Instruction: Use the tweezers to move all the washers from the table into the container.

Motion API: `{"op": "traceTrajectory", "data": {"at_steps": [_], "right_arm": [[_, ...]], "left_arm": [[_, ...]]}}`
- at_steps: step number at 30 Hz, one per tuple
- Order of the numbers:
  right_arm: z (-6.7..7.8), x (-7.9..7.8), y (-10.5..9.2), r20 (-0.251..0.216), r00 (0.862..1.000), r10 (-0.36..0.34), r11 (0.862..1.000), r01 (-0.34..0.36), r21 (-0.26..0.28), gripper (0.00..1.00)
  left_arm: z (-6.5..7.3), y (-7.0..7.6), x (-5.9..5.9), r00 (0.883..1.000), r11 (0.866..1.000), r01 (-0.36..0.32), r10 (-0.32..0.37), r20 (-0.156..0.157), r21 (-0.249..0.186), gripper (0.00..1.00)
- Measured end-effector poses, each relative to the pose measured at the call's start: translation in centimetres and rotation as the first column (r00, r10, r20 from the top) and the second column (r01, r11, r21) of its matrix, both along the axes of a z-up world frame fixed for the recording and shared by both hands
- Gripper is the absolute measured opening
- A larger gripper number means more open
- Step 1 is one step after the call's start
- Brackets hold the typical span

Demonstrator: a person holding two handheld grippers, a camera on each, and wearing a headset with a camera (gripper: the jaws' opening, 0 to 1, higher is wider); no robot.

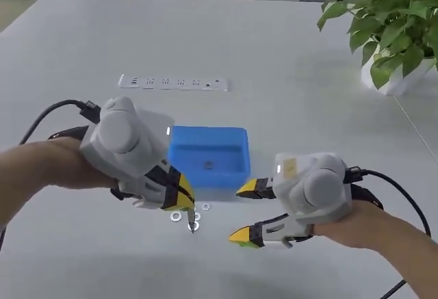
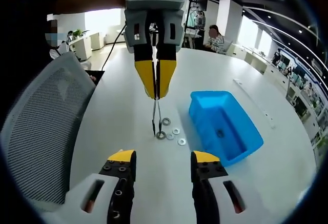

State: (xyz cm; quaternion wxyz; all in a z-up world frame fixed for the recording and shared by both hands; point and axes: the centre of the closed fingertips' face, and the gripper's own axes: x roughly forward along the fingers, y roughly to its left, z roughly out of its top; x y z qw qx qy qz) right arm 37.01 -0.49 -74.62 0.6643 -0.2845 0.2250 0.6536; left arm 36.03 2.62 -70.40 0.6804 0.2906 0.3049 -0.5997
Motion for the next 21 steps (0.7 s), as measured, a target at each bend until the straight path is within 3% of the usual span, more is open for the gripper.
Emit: {"op": "traceTrajectory", "data": {"at_steps": [10, 21], "right_arm": [[-0.8, -0.6, 3.1, 0.004, 0.997, 0.072, 0.997, -0.072, 0.004, 0.33], [-2.2, -1.1, 5.2, 0.006, 0.991, 0.136, 0.99, -0.136, -0.018, 0.23]], "left_arm": [[-0.2, 0.1, 0.3, 1.0, 1.0, 0.002, -0.002, -0.003, -0.003, 0.05], [-0.2, 0.1, 0.2, 1.0, 1.0, 0.002, -0.002, -0.007, -0.002, 0.05]]}}
